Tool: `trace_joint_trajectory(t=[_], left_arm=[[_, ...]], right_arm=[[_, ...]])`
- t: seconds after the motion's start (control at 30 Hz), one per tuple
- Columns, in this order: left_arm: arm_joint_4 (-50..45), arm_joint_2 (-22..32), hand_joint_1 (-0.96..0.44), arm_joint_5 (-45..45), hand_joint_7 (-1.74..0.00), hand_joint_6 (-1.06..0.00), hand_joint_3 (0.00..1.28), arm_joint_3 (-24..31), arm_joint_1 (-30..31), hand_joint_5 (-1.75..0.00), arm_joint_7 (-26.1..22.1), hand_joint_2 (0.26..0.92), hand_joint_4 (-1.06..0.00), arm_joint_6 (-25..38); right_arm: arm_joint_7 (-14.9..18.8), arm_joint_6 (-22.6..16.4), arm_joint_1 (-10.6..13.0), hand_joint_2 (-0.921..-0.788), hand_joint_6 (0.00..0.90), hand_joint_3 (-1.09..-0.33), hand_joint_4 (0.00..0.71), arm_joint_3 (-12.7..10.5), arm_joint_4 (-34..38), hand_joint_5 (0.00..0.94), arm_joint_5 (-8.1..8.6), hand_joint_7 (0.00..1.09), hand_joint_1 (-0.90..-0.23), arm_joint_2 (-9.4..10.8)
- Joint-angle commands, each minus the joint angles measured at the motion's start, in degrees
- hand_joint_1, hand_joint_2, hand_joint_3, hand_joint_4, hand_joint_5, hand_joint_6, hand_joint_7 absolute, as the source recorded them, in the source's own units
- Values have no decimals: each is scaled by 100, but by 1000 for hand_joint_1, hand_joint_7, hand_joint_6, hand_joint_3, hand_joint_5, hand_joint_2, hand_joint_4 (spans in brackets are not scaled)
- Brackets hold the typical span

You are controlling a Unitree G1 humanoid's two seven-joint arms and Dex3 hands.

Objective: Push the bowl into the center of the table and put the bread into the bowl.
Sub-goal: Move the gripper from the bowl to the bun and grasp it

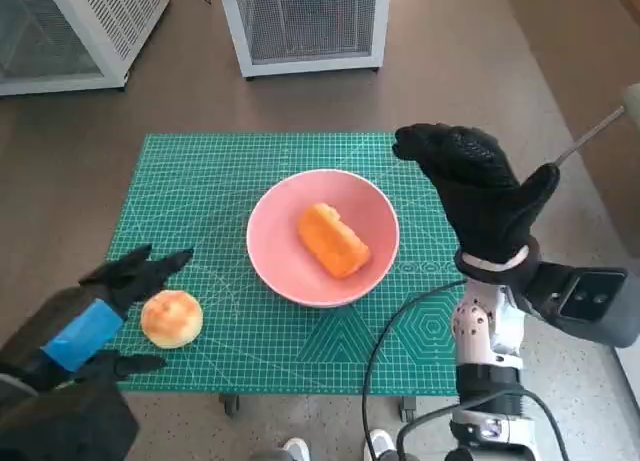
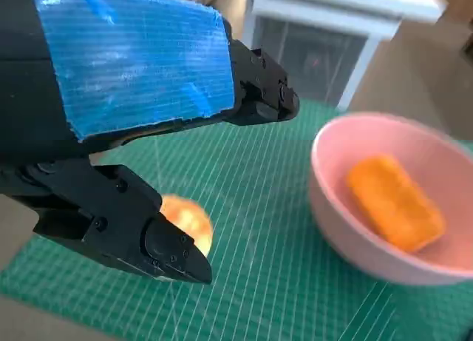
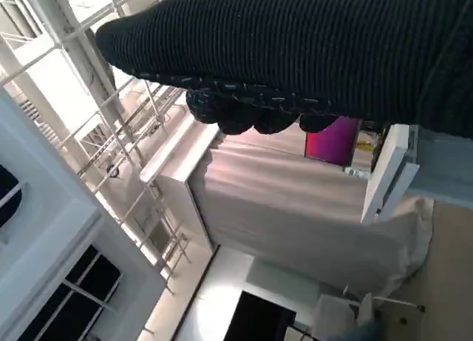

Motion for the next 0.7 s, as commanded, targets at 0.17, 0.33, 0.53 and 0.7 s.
trace_joint_trajectory(t=[0.17,0.33,0.53,0.7], left_arm=[[654,-78,-165,445,-1,-248,5,-586,-63,-1,439,757,-132,-237],[1042,-131,-161,789,-4,-254,6,-983,-143,-3,679,761,-139,-266],[1441,-178,-155,1247,-3,-254,7,-1422,-323,-4,826,768,-145,-110],[1789,-268,-135,1567,-9,-271,7,-1685,-520,-9,929,774,-165,-19]], right_arm=[[16,70,138,-921,385,-618,220,-10,5,1,13,6,-629,-76],[36,73,133,-921,384,-622,219,-23,31,0,17,5,-629,-104],[30,112,145,-921,383,-626,218,-23,-9,0,22,5,-629,-126],[10,124,144,-921,383,-628,218,-24,-42,0,4,5,-628,-148]])
